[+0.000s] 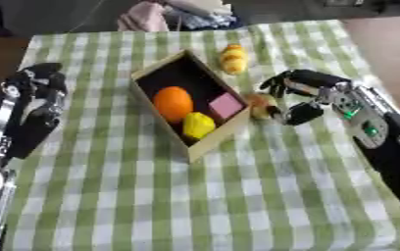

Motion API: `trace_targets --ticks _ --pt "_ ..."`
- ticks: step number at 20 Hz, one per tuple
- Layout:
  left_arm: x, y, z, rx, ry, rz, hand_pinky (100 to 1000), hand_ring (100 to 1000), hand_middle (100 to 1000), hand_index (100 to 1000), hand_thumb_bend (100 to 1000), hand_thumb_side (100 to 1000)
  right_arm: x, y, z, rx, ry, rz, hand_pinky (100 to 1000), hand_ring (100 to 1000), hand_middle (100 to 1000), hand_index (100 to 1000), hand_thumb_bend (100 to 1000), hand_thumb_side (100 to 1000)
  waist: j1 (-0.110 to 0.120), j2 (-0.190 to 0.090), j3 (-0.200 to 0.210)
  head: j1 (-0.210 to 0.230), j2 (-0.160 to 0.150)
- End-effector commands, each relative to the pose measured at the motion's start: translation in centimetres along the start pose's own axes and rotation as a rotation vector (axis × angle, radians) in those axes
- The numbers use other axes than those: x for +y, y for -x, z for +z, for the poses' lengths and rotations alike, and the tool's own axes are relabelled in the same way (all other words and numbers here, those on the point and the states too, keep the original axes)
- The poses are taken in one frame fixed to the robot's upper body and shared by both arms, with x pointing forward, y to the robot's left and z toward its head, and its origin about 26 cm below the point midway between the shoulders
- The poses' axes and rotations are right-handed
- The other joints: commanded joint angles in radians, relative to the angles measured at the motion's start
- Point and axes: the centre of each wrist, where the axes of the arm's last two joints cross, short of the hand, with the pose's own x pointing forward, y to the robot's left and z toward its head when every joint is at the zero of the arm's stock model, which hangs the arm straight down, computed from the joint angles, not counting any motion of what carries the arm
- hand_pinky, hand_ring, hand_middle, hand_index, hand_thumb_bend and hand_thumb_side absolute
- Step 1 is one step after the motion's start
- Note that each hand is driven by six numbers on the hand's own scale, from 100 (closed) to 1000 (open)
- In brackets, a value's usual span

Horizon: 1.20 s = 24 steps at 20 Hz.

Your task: Pick up objects on the table and place them in the box.

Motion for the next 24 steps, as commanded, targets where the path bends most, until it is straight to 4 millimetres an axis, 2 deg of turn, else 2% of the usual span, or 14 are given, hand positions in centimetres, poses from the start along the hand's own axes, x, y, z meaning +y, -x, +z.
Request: trace_targets --ticks 1,3,5,7,9,11,12,16,18,19,24 --pt "0.4 -0.6 -0.1 -0.026 -0.003 -0.012 726 614 675 826 100 747 -1.2 -0.1 0.6 -0.009 -0.004 0.026 737 709 686 838 100 282 -0.003 -0.02 0.001 -0.001 0.005" --pt "0.3 -0.6 -0.1 -0.026 -0.002 -0.012 726 614 675 826 100 748 -1.1 -0.1 0.5 -0.01 -0.009 0.026 736 708 683 799 100 283 -0.003 -0.02 0.0 -0.001 0.005" --pt "0.3 -0.6 -0.1 -0.027 -0.001 -0.011 726 614 675 826 100 749 -1.0 -0.1 0.5 -0.008 -0.009 0.027 735 706 675 689 100 287 -0.003 -0.02 0.0 -0.002 0.005" --pt "0.3 -0.6 -0.1 -0.028 -0.002 -0.011 726 614 675 826 100 750 -1.0 -0.1 0.5 -0.004 -0.007 0.031 735 705 671 646 100 289 -0.003 -0.02 0.001 -0.002 0.005" --pt "0.3 -0.6 -0.1 -0.028 -0.001 -0.011 726 614 675 826 100 751 -0.9 0.0 0.5 0.004 -0.002 0.034 731 697 656 542 100 288 -0.004 -0.019 0.001 -0.002 0.005" --pt "0.3 -0.6 -0.1 -0.027 0.001 -0.011 726 614 675 826 100 753 -0.7 0.2 0.5 0.011 0.007 0.035 725 688 641 502 100 286 -0.004 -0.019 0.002 -0.002 0.005" --pt "0.3 -0.6 -0.1 -0.026 0.001 -0.011 727 615 676 827 100 755 -0.7 0.3 0.5 0.011 0.017 0.034 715 673 623 447 100 277 -0.004 -0.019 0.002 -0.001 0.005" --pt "0.3 -0.6 -0.1 -0.026 0.002 -0.011 728 615 677 826 100 756 -1.0 0.5 0.6 0.01 0.099 0.032 687 644 596 377 100 248 -0.005 -0.019 0.002 0.0 0.005" --pt "0.3 -0.6 -0.1 -0.026 0.001 -0.012 728 616 677 826 100 757 -1.3 0.6 0.7 0.005 0.154 0.035 676 636 590 365 100 264 -0.005 -0.019 0.002 0.0 0.005" --pt "0.3 -0.6 -0.1 -0.026 0.0 -0.011 729 616 677 826 100 757 -1.5 0.6 0.8 0.002 0.179 0.038 675 635 588 364 100 233 -0.005 -0.02 0.003 0.0 0.005" --pt "0.4 -0.6 -0.1 -0.028 -0.003 -0.009 731 617 678 826 100 758 -3.0 0.5 1.2 -0.008 0.275 0.063 672 631 584 338 100 217 -0.006 -0.02 0.004 0.0 0.005"
